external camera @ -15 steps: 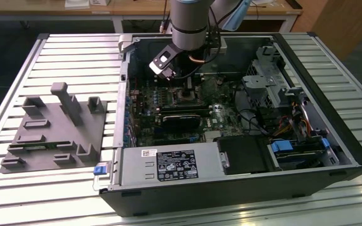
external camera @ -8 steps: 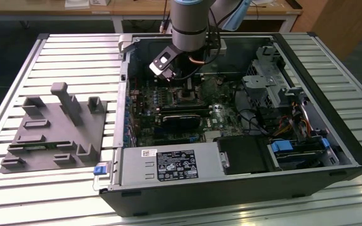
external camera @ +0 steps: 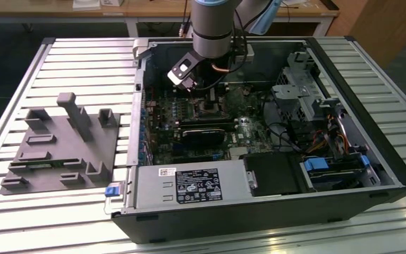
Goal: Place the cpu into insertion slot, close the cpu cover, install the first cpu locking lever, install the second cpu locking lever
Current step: 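Place the cpu into insertion slot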
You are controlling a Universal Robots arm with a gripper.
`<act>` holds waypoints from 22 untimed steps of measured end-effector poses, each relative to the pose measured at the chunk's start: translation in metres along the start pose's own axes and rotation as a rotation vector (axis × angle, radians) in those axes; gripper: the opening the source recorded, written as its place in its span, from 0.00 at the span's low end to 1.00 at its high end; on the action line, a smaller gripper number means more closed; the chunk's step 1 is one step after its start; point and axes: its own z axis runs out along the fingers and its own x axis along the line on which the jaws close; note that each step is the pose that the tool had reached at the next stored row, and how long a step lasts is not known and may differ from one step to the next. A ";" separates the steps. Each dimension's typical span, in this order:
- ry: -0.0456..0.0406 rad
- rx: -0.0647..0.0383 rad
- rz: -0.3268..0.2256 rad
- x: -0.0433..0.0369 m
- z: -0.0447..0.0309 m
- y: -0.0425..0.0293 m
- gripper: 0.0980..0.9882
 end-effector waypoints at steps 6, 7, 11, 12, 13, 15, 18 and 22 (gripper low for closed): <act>0.0006 0.000 0.000 0.0002 -0.0044 0.0003 0.01; 0.0002 0.000 0.000 0.0001 -0.0060 0.0003 0.01; 0.0002 0.000 0.000 0.0003 -0.0141 0.0006 0.01; 0.0003 -0.001 0.000 0.0003 -0.0166 0.0007 0.01; 0.0003 -0.001 0.000 0.0004 -0.0194 0.0008 0.01; 0.0002 -0.001 0.000 0.0004 -0.0252 0.0010 0.01; 0.0003 -0.002 0.000 0.0006 -0.0345 0.0014 0.01; 0.0001 -0.004 0.000 0.0007 -0.0435 0.0017 0.01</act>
